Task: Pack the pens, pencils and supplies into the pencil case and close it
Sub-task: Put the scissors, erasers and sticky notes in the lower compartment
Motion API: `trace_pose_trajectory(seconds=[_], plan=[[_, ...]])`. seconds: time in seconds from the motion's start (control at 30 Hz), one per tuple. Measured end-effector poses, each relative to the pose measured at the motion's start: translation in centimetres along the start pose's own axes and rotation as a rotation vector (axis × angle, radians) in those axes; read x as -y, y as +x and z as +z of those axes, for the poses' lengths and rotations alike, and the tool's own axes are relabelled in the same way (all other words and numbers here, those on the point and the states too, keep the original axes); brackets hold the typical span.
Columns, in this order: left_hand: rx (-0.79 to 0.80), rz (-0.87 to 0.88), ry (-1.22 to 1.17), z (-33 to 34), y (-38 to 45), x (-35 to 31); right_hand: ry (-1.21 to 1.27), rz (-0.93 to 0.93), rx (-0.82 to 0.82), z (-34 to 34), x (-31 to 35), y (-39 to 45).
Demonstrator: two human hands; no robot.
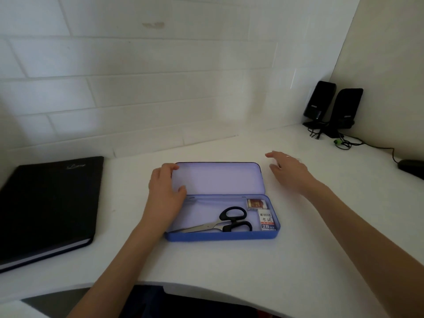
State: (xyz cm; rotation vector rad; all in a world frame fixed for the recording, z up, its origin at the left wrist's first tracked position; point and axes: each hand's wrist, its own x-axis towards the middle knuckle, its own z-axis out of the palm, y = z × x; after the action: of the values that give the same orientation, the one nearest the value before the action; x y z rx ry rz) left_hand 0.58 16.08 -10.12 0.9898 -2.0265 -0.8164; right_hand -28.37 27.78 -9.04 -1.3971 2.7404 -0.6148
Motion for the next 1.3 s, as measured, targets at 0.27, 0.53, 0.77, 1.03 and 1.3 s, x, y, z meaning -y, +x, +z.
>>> trace_pose_trajectory(seconds=[0.27,0.53,0.77,1.03,1.3], plan=[[-0.096,-0.154,-0.214,0.3,-0.8,0.6,-0.111,0.120,-0.059,1.6,-1.5,-0.3],[-0.116,-0.025,-0.233,1.6,-2.8,-1.3,0.417,0.037,-0.219,-0.2,-0.7,-1.9],[-0.019,-0.006,-0.270,6.3,-2.2,-3.5,0.864,-0.192,-0.218,-5.1,1.6,-5.5],[0.027,-0.088,-0.413,8.6,-0.9,-5.1,0.546,-0.495,0.366,-3.3,4.8,-12.5],[0.058,-0.079,-0.434,8.1,-0.9,-4.9,0.386,-0.468,0.539,-2.9,4.7,-12.5]])
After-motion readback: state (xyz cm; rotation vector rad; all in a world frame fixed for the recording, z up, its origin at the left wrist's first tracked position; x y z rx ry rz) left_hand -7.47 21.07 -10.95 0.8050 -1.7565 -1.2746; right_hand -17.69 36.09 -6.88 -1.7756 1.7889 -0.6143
